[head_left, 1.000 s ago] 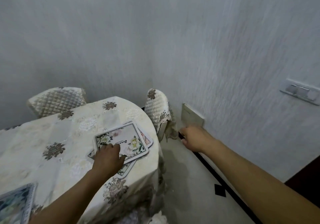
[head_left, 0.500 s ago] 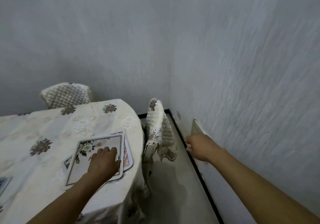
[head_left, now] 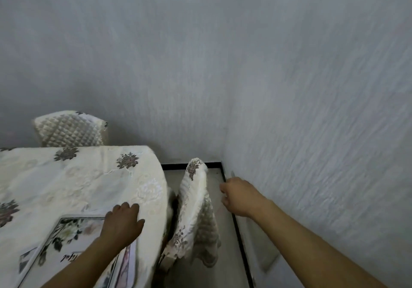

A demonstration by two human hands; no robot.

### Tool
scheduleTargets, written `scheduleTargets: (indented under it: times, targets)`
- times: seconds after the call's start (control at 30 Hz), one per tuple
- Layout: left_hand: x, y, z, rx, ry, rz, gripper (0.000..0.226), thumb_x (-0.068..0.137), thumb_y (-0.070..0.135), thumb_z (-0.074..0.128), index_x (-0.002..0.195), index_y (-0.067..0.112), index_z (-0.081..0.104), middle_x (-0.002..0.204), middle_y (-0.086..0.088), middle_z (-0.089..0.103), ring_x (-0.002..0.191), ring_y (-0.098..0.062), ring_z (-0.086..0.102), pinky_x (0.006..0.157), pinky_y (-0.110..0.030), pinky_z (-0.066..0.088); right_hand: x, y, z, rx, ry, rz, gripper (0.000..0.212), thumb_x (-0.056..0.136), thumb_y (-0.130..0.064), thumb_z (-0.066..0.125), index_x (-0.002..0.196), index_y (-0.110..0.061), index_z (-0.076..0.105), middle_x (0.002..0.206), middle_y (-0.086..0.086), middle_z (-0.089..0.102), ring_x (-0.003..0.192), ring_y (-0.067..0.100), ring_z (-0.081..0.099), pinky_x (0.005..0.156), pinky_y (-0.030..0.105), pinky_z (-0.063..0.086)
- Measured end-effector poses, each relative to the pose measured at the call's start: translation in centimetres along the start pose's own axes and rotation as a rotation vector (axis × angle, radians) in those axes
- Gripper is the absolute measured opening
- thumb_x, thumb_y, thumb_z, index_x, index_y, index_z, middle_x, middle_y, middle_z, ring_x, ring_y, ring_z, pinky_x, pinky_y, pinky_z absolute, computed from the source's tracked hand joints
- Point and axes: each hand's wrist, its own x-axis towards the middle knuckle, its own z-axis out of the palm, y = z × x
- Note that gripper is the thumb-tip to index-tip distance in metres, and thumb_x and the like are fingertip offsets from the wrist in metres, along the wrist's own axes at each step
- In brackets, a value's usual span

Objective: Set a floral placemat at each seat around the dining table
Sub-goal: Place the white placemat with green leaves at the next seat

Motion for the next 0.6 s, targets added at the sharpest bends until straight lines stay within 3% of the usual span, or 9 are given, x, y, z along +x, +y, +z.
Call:
scheduleTargets:
  times: [0.13,0.3,0.43,0.6]
  targets:
    - [5.1,2.3,-1.4,0.024,0.008,-0.028,0.035,0.09,0.05,0.047,0.108,0.021,0.054,0.108,-0.002,0.059,0.104,-0.025,0.054,0.083,-0.037,0.043,6.4,3.6,-1.6,-0.025,-0.001,-0.039,0.009,0.087,-0.024,0.053,0.086,-0.016,0.051,0.104,0.016,0.06,0.098,0.033,0.057,0.076,0.036,0.043]
    - [9.5,2.4,-2.4,0.03,-0.012,-0.163,0.034,0.091,0.048,0.046,0.11,0.021,0.053,0.112,-0.003,0.058,0.108,-0.026,0.052,0.086,-0.037,0.042,17.4,4.7,-1.6,-0.067,-0.025,-0.2,0.018,0.088,-0.027,0.052,0.096,-0.012,0.056,0.107,0.015,0.059,0.103,0.034,0.054,0.078,0.038,0.044]
    - [11.6,1.4,-1.7,0.0,-0.062,-0.388,0.036,0.092,0.048,0.046,0.115,0.02,0.052,0.117,-0.005,0.057,0.112,-0.028,0.051,0.09,-0.039,0.041,27.5,3.2,-0.7,-0.071,-0.051,-0.438,0.016,0.088,-0.024,0.053,0.097,-0.011,0.055,0.106,0.017,0.058,0.098,0.036,0.055,0.068,0.036,0.036]
    - [10.3,2.0,-0.9,-0.071,-0.101,-0.724,0.038,0.091,0.047,0.046,0.119,0.021,0.051,0.122,-0.006,0.057,0.115,-0.027,0.052,0.092,-0.038,0.043,37.0,-0.9,-0.8,-0.12,-0.09,-0.789,0.023,0.087,-0.029,0.054,0.1,-0.01,0.056,0.109,0.017,0.06,0.101,0.036,0.058,0.072,0.036,0.042]
